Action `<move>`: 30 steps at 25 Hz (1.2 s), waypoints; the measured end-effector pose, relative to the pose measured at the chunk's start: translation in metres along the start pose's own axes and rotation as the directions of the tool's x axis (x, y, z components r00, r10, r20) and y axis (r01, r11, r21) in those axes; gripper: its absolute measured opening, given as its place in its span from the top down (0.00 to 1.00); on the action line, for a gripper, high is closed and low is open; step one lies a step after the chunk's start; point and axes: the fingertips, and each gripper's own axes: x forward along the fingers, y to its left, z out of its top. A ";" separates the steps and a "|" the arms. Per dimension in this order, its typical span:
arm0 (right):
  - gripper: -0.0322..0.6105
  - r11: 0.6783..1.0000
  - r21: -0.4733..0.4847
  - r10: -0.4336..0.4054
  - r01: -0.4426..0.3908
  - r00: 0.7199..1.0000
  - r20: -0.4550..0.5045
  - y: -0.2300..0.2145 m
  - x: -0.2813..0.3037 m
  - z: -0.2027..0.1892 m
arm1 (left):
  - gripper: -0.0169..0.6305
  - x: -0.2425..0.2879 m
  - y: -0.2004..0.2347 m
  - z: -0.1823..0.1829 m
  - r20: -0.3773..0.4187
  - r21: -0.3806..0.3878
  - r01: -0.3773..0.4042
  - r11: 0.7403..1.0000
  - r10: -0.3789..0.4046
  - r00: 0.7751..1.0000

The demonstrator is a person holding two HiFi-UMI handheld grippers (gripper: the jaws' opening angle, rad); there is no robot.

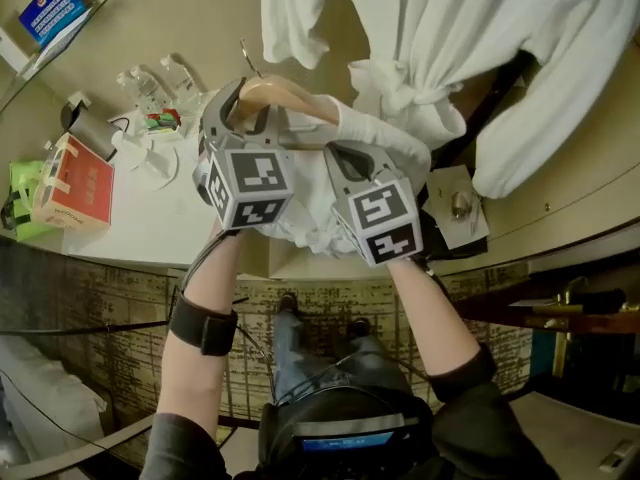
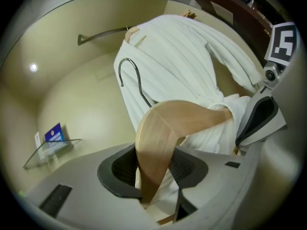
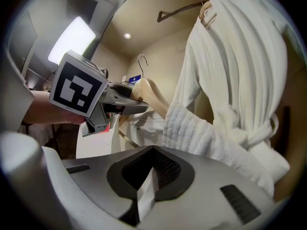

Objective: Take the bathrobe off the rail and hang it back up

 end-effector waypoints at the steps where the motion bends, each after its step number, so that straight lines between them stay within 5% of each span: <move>1: 0.92 1.000 0.010 0.009 -0.008 1.000 -0.021 0.004 0.004 -0.016 | 0.70 0.001 -0.008 -0.016 -0.022 -0.005 0.007 1.000 -0.007 1.000; 12: 0.92 0.990 0.130 0.079 -0.046 0.960 -0.267 0.034 0.039 -0.182 | 0.70 0.007 -0.118 -0.169 -0.222 0.002 0.129 0.992 -0.126 0.967; 21: 0.92 0.983 0.184 0.081 -0.002 0.901 -0.425 0.046 0.088 -0.318 | 0.70 0.041 -0.204 -0.302 -0.363 -0.026 0.286 0.958 -0.276 0.890; 30: 0.92 0.974 0.205 0.020 0.096 0.867 -0.499 0.023 0.160 -0.432 | 0.70 0.117 -0.267 -0.410 -0.436 -0.076 0.359 0.930 -0.355 0.827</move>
